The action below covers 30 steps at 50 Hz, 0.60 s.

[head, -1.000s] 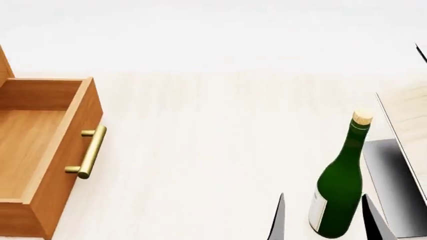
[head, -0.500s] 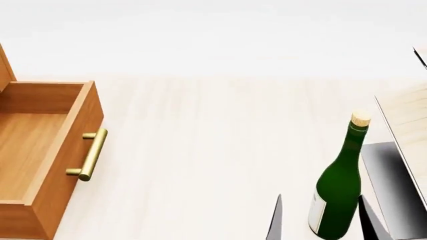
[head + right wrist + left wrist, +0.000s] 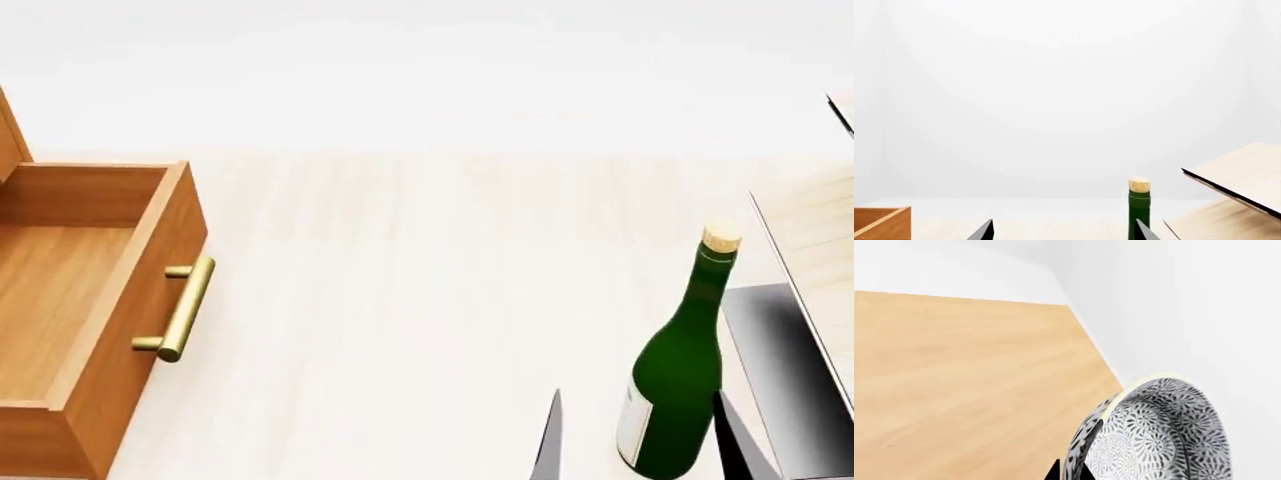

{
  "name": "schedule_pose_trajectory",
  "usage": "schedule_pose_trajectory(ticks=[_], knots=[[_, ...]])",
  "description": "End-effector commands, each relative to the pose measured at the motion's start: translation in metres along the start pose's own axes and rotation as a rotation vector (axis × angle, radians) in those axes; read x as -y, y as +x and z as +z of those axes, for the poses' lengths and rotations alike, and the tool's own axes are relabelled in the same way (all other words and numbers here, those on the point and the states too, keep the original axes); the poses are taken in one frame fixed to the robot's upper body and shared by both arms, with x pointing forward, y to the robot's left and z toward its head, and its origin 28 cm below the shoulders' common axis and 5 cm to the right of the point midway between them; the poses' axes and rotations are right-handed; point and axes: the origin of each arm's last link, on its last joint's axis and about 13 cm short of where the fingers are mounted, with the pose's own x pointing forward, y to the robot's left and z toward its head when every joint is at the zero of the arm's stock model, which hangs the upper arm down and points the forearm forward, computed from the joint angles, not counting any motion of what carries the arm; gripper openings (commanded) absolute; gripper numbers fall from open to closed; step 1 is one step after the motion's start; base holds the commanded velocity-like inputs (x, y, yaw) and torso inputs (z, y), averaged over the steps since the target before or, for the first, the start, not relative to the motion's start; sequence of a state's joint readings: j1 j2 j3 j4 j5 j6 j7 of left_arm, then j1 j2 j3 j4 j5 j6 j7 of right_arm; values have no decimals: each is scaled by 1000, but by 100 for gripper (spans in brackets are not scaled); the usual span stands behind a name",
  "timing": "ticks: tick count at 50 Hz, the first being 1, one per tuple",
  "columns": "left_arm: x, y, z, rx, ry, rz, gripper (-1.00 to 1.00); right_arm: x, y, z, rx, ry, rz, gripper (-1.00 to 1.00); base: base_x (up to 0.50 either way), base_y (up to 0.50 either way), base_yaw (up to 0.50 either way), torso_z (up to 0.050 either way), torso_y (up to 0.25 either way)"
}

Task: Put the bowl on top of the cabinet.

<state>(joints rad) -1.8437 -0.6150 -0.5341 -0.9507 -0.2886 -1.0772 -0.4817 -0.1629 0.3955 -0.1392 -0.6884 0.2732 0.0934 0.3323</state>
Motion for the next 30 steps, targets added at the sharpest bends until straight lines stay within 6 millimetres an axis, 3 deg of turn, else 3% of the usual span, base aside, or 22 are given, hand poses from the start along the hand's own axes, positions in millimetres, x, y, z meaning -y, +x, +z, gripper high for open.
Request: schedule_pose_trajectory(ticks=[1, 30], knots=[[15, 6, -11, -59, 5, -74, -100, 4, 3, 1, 8, -12, -23, 100, 0, 0, 0, 0, 0], [-5, 17, -12, -21, -91, 164, -100, 4, 2, 1, 8, -13, -21, 100, 0, 0, 0, 0, 0]])
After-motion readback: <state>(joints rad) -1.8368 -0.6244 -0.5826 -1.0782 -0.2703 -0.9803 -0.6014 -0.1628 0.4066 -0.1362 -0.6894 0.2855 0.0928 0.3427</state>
